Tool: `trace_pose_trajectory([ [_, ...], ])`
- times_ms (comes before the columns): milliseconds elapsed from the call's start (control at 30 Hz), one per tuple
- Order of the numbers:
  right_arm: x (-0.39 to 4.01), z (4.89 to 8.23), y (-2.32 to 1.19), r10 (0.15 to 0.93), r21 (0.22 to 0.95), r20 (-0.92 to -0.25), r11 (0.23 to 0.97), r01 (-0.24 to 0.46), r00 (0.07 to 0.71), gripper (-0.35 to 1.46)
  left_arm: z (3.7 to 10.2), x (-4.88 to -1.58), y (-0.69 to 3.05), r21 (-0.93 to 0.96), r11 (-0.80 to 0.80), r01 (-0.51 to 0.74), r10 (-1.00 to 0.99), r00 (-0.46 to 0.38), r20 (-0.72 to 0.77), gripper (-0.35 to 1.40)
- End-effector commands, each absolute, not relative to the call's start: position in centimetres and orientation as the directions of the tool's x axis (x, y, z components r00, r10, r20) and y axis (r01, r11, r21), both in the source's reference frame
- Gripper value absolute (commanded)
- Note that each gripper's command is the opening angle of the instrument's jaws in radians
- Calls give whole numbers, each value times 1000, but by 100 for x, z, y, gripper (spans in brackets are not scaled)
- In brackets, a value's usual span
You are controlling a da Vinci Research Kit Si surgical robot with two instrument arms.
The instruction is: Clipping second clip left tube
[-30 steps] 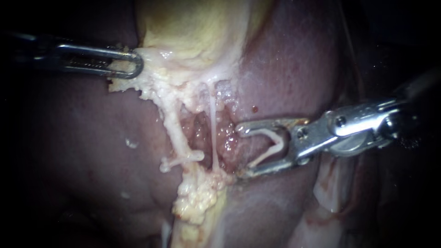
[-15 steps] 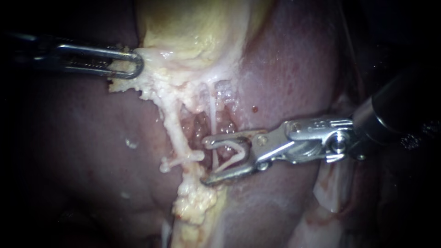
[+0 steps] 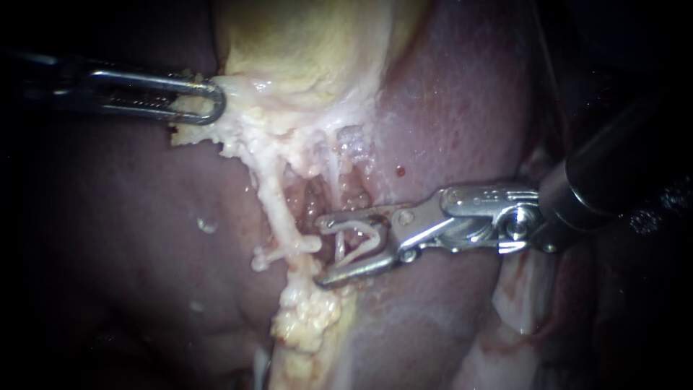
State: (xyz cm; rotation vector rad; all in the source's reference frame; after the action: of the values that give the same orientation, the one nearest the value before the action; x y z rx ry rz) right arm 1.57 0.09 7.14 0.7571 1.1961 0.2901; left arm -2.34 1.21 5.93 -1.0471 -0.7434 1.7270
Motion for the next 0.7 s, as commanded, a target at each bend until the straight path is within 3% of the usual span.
trace_pose_trajectory([
  [33,160,713,9,584,669,-728,719,188,359,50,593,-234,121,-836,-364,-410,931,-182,-316,-35],
  [267,176,714,11,603,679,-729,697,230,324,50,593,-234,121,-836,-364,-410,931,-182,-316,-35],
  [700,213,712,13,623,687,-724,691,224,297,49,594,-236,121,-836,-364,-411,931,-182,-317,-35],
])
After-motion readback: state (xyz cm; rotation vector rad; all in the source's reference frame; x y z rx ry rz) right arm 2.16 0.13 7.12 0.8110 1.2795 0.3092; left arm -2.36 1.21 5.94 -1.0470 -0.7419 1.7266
